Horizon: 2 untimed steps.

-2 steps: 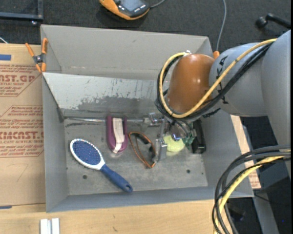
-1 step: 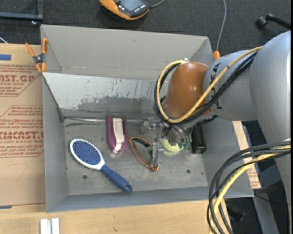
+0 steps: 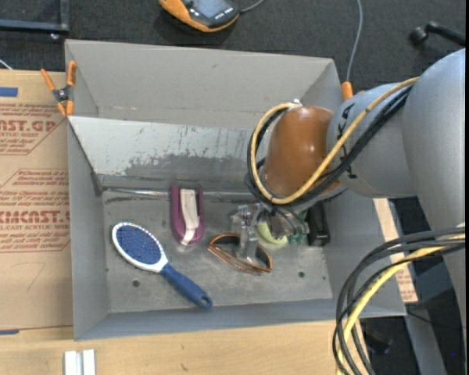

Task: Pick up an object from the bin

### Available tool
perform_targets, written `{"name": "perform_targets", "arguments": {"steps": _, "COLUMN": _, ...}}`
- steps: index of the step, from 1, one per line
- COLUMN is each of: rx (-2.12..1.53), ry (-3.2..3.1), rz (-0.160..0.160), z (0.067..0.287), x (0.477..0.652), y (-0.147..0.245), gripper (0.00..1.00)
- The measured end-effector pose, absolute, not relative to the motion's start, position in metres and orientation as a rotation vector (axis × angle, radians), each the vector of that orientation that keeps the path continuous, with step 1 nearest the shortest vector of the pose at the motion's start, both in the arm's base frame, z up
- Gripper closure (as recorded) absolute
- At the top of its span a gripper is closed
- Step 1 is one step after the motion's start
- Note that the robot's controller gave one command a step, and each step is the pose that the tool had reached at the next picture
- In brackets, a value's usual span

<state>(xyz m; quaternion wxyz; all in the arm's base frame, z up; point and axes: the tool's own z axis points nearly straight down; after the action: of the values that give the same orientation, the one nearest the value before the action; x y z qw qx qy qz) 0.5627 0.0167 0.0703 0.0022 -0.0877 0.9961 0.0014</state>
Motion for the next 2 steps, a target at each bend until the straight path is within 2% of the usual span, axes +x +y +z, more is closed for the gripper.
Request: {"name": "perform_targets", "arguments": {"steps": 2, "rx": -0.275, "ry": 3.129, "rz": 0.004, "z": 0.0731, "x": 0.5617, "y": 0.0166, "gripper": 1.0}}
